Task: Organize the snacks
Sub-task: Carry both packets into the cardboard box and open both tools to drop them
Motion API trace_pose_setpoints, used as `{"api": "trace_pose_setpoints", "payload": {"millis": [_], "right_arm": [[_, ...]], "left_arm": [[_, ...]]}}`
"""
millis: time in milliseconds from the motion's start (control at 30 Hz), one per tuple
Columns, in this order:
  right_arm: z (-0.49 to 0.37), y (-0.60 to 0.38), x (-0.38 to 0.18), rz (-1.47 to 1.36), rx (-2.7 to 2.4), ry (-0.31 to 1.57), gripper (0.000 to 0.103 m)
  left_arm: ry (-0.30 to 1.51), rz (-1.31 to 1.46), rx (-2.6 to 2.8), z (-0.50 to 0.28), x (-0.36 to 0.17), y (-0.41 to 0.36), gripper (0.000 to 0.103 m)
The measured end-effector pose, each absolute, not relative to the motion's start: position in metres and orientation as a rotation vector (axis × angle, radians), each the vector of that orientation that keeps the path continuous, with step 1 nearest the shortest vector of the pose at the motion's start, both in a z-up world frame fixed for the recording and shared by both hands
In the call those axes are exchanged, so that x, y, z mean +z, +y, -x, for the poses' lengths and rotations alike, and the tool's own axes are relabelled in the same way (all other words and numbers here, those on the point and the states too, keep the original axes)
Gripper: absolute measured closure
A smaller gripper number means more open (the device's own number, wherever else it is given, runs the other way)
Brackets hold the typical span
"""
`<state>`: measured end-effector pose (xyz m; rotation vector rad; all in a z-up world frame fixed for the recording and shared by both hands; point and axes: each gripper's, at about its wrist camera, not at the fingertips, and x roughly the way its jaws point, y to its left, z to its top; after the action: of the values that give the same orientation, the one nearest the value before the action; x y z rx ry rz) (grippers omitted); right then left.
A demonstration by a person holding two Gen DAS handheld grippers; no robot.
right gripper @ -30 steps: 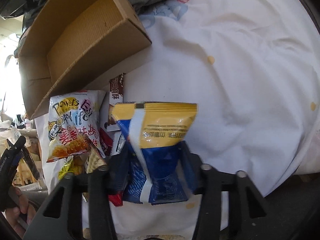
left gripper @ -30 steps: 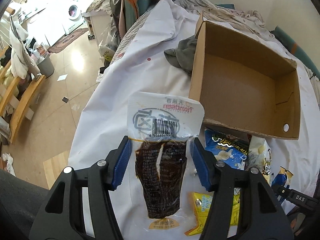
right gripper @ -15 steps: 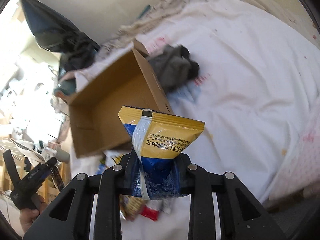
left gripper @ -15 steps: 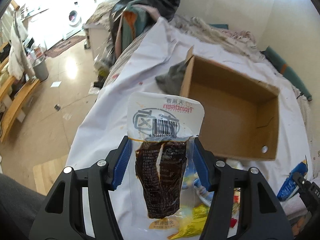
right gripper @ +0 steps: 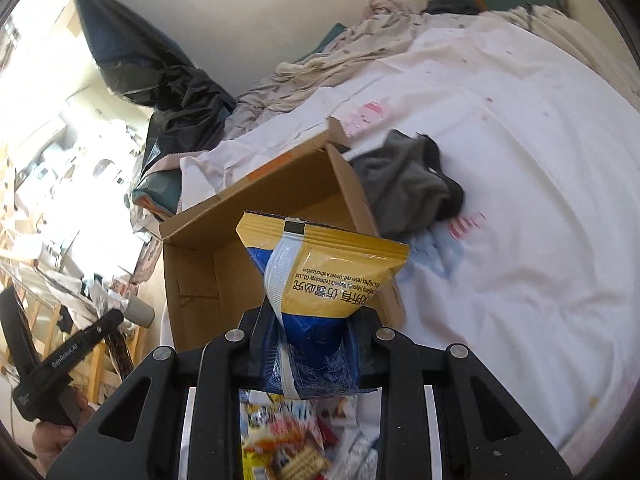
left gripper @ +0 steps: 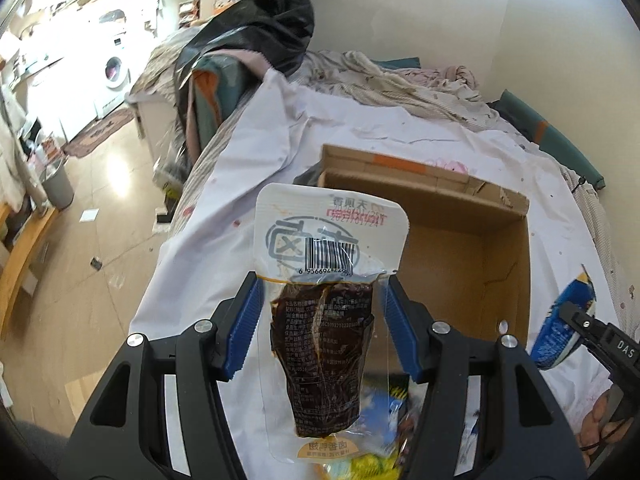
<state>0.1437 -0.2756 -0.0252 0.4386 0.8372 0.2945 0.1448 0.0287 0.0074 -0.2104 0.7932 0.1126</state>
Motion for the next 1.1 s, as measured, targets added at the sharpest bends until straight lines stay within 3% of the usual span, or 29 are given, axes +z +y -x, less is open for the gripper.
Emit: {"api": "trace_pose_setpoints", "payload": {"millis": [600, 1100], "right_arm": [[-0.198, -0.219, -0.065, -0.180, 0.318, 0.908, 0.074], [-0.209, -0.221, -0.086, -0.239, 0.299, 0.997, 0.071]], "left_arm": [[0.744, 0.091, -0.016, -0.213, -0.033, -0.021, 0.046], [0.781, 0.126, 0.012, -0.223, -0.045, -0.012, 0.044]]}}
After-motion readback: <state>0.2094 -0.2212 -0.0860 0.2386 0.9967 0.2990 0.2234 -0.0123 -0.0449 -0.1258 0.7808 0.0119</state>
